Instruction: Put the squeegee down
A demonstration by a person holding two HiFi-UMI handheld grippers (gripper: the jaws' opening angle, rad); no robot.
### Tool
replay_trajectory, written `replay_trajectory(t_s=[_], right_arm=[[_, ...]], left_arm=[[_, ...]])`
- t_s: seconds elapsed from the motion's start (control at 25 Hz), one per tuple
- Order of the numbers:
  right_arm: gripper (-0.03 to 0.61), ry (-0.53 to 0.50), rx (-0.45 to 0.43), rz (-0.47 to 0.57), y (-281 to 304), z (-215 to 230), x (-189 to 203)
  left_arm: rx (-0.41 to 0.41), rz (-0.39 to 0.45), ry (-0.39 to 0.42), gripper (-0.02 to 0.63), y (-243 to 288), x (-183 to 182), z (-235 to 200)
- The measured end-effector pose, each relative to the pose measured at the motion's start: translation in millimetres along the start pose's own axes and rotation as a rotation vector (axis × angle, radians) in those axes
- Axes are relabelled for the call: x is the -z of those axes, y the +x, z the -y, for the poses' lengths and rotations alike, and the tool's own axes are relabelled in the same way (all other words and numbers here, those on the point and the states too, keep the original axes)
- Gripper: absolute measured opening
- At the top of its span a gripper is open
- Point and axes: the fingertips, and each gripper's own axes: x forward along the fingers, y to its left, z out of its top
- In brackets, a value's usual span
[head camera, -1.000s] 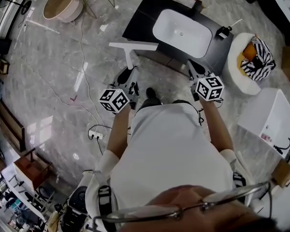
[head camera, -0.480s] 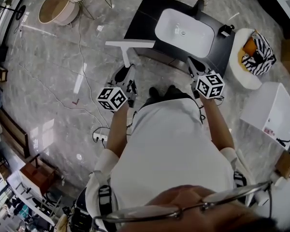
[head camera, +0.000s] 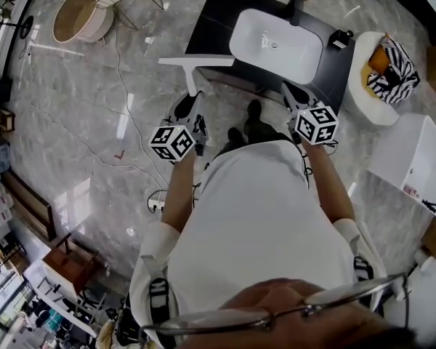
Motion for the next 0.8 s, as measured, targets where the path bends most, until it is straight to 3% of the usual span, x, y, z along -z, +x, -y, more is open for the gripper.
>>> replay_trajectory(t_s=[0.44, 0.8], right_arm=[[0.005, 0.039, -0.020, -0.043, 35, 49, -8], [0.005, 0.084, -0.036, -0.096, 58, 84, -1]], left_arm=[[-0.040, -0.076, 0.016, 0.094, 91, -9, -18], [-0.142, -0.186, 0.046, 0.094, 165, 14, -74]])
